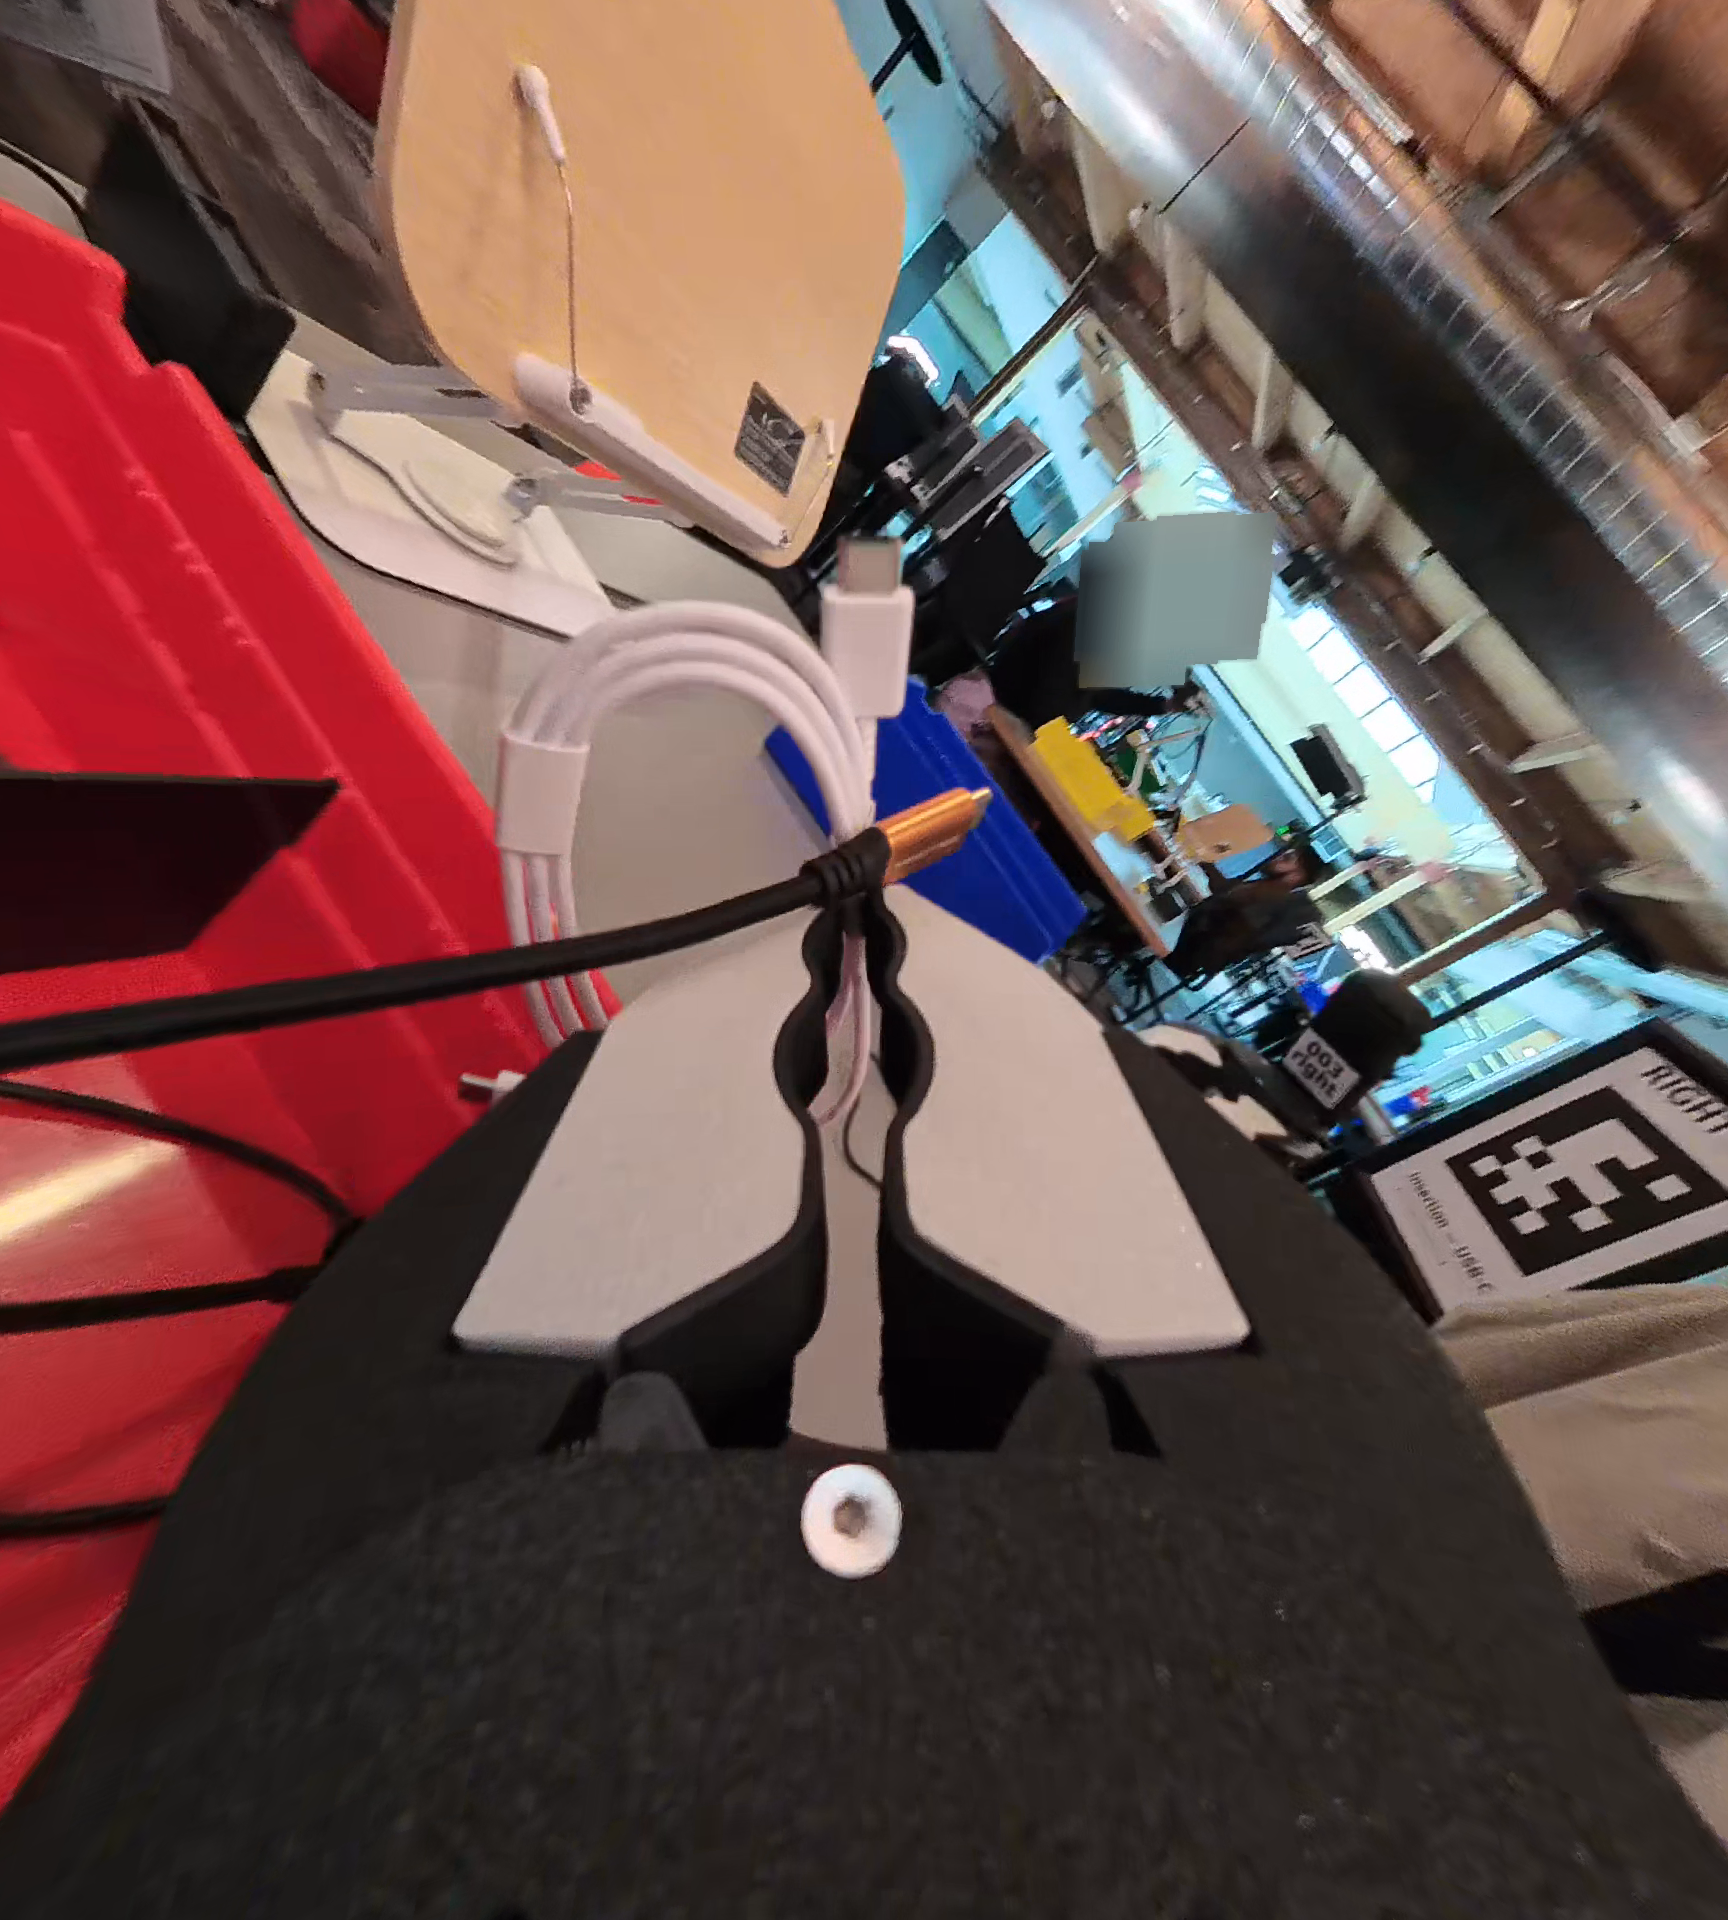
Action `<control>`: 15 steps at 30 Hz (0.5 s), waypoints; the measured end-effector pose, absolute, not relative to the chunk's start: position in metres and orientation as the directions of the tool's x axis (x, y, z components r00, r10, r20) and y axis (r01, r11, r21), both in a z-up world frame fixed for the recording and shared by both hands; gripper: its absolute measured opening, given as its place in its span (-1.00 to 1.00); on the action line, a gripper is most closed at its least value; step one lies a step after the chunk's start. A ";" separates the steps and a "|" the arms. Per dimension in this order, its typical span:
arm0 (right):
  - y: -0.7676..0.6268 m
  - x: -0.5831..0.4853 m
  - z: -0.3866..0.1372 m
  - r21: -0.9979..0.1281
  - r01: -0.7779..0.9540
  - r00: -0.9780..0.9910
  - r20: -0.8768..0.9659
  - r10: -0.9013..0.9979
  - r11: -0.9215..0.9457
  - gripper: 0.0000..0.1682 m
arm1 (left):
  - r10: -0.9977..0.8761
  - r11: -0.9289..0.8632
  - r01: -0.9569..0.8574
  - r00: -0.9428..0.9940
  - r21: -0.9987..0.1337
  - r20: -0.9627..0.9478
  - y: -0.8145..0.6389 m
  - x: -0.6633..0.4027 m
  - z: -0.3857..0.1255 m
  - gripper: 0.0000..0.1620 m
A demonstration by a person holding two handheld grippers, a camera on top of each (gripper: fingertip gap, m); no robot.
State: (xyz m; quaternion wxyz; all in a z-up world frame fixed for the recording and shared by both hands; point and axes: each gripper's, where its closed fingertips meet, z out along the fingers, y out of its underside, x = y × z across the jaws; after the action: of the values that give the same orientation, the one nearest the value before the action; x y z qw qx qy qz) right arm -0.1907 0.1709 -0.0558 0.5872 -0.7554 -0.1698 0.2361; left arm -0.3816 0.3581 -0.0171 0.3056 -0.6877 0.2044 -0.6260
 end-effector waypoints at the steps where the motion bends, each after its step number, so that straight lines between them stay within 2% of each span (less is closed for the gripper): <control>1: 0.182 -0.208 -0.050 -0.972 0.015 0.821 -0.121 0.558 -0.233 -0.65 | -0.658 -0.735 0.113 0.117 -0.668 0.744 0.356 -0.380 -0.016 -0.95; 5: 0.228 -0.270 -0.042 -0.979 0.087 0.779 -0.049 0.625 -0.185 -0.63 | -0.634 -0.759 0.130 0.077 -0.638 0.769 0.348 -0.371 -0.012 -0.95; 10: 0.262 -0.299 -0.076 -0.956 0.174 0.772 -0.015 0.636 -0.234 -0.58 | -0.618 -0.781 0.105 0.013 -0.615 0.786 0.331 -0.351 -0.010 -0.96; 12: 0.258 -0.294 -0.086 -0.952 0.163 0.779 -0.037 0.626 -0.258 -0.58 | -0.593 -0.805 0.009 -0.028 -0.593 0.804 0.310 -0.331 -0.017 -0.96; 15: 0.249 -0.274 -0.097 -0.946 0.121 0.803 -0.085 0.590 -0.301 -0.58 | -0.693 -0.720 -0.185 0.141 -0.669 0.707 0.292 -0.303 -0.056 -0.95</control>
State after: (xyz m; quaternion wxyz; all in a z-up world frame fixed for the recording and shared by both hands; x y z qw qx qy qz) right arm -0.2735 0.2491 -0.0971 0.5453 -0.7773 -0.2286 0.2150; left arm -0.3026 0.2922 -0.0562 0.2187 -0.7229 0.3037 -0.5808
